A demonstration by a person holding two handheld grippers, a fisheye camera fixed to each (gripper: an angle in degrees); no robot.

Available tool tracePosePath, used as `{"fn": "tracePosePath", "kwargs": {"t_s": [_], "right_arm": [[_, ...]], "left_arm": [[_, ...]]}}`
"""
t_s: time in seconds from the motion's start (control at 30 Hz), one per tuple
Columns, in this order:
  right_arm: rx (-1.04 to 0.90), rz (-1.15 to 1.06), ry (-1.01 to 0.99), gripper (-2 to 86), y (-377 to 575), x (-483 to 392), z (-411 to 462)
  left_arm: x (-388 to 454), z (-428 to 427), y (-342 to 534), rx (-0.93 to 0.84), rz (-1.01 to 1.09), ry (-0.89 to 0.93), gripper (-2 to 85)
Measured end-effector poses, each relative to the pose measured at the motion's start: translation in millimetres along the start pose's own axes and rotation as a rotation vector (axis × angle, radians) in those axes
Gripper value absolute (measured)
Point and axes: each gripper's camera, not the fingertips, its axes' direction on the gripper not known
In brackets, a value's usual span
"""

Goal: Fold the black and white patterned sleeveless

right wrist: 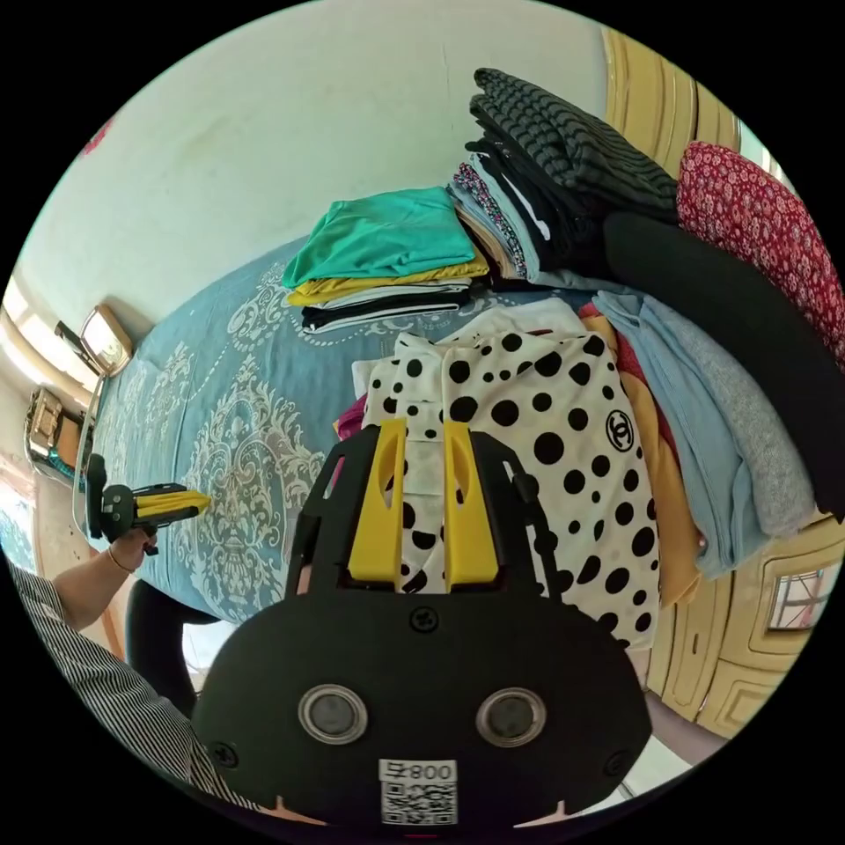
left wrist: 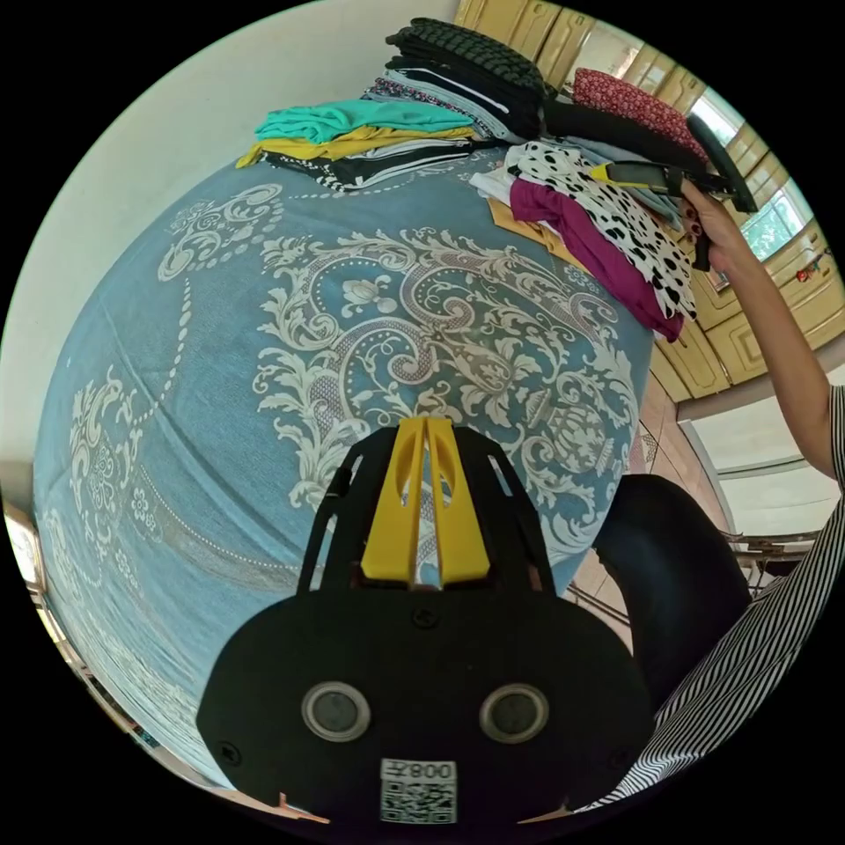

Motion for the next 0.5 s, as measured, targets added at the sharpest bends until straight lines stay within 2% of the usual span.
{"fn": "tracePosePath", "kwargs": {"t_s": [0.2, 0.5], "right_arm": [[0.047, 0.023, 0.076, 8.1, -66.5, 10.4, -17.5], [-0.013, 0.088, 0.160, 7.2, -174.4, 47.8, -11.4]], "left_arm": [[20.5, -9.7, 32.6, 0.001, -0.025, -0.005, 0.3], [40.3, -5.0, 105.7, 0.025, -0.027, -0.024, 0.2]]}}
